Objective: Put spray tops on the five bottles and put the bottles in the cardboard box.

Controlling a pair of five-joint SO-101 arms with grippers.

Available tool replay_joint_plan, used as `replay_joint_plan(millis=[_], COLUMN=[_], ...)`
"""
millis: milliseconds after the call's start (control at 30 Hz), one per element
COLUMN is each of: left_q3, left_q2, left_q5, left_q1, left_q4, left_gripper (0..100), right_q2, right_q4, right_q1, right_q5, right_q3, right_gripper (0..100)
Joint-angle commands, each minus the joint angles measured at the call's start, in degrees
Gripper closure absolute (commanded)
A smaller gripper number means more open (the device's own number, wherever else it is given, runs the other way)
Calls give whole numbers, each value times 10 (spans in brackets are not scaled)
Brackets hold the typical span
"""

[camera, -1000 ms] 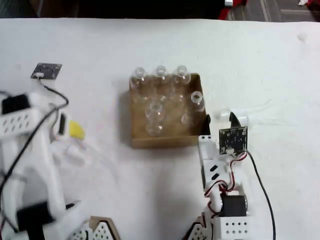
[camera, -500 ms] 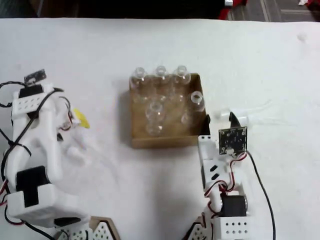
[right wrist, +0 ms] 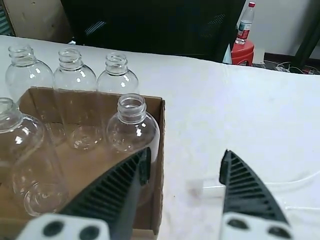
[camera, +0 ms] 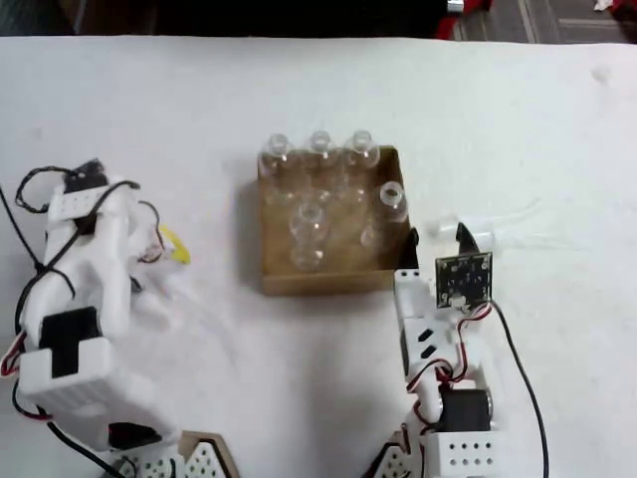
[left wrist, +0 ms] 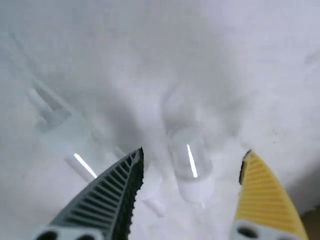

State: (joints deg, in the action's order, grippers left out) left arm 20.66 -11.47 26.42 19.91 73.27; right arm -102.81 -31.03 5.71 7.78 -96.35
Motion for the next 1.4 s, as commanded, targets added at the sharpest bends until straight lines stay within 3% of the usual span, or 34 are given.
replay_joint_plan(millis=[0, 300, 667, 867, 1100, 1367], left_q3=[-11, -11, -62, -228, -471, -601], left_q2=[-6, -8, -5, -6, -5, -4], left_q5=[51, 55, 55, 56, 55, 53], left_q1=[-25, -22, -25, -36, -87, -115], left_q4=[-22, -35, -6, 101, 291, 290], left_gripper=[718, 902, 932, 932, 932, 980], right_q2=[-3, -3, -3, -3, -3, -3], right_q4=[14, 15, 15, 15, 16, 16], right_q1=[4, 4, 4, 3, 2, 0], right_q5=[8, 8, 8, 8, 8, 8], right_q3=[-4, -4, -4, -4, -4, -4], right_gripper=[797, 797, 797, 797, 797, 797])
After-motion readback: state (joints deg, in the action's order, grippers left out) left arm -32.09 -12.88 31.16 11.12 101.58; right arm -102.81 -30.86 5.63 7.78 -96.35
